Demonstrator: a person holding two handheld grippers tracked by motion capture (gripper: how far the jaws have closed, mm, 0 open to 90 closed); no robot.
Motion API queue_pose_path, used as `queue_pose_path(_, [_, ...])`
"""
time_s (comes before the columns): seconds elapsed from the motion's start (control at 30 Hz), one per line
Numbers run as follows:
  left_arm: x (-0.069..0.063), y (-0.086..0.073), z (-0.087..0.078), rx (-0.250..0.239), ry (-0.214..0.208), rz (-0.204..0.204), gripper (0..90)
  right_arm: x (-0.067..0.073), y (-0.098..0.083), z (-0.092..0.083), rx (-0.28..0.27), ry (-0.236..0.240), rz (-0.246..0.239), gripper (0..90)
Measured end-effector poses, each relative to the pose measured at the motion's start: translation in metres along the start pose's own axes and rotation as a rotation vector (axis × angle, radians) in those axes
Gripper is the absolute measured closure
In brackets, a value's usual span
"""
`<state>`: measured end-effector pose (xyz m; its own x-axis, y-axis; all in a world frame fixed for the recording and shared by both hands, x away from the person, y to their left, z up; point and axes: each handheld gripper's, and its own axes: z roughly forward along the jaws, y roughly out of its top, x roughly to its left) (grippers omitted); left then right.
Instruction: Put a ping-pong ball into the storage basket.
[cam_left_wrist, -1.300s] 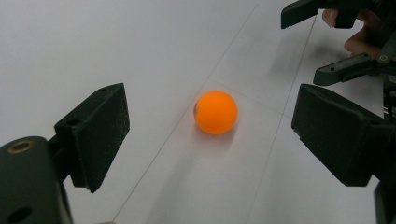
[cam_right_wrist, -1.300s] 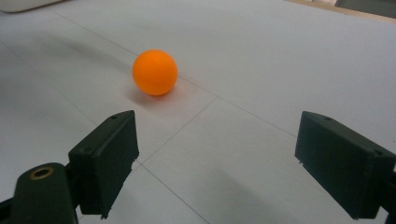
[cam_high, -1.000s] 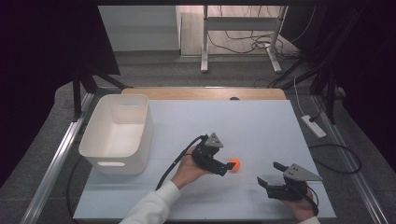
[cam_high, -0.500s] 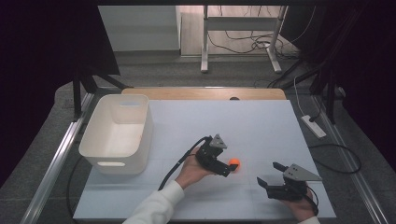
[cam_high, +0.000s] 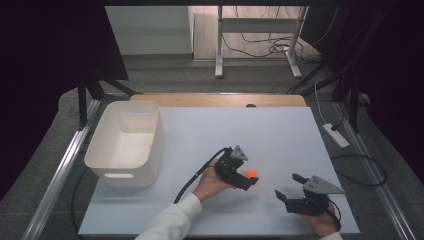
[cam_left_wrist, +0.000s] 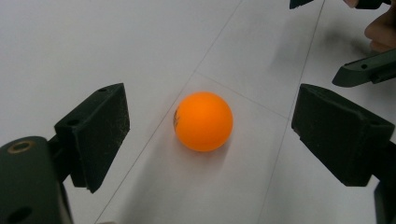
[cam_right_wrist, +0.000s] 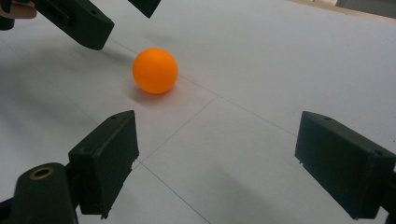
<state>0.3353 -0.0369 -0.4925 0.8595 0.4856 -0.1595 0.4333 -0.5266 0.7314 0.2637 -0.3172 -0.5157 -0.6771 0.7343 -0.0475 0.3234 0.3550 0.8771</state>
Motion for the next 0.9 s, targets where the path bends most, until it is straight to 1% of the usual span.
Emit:
queue_pose_path(0.37, [0.001,0.000,0.012,0.032,0.001,0.002,12.5,0.000,0.000,0.000,0.000,0.000,0.000,13.2])
queue_pose_path(0.63, [0.002,0.000,0.020,0.061,0.004,-0.003,12.5,0.000,0.000,0.000,-0.001,0.001,0.001,13.2])
queue_pose_path(0.67, [0.002,-0.001,0.021,0.061,0.005,-0.011,12.5,0.000,0.000,0.000,-0.001,0.001,0.002,13.2])
queue_pose_path(0.9, [0.004,-0.002,0.028,0.087,0.010,-0.013,12.5,0.000,0.000,0.000,0.000,0.001,0.002,13.2])
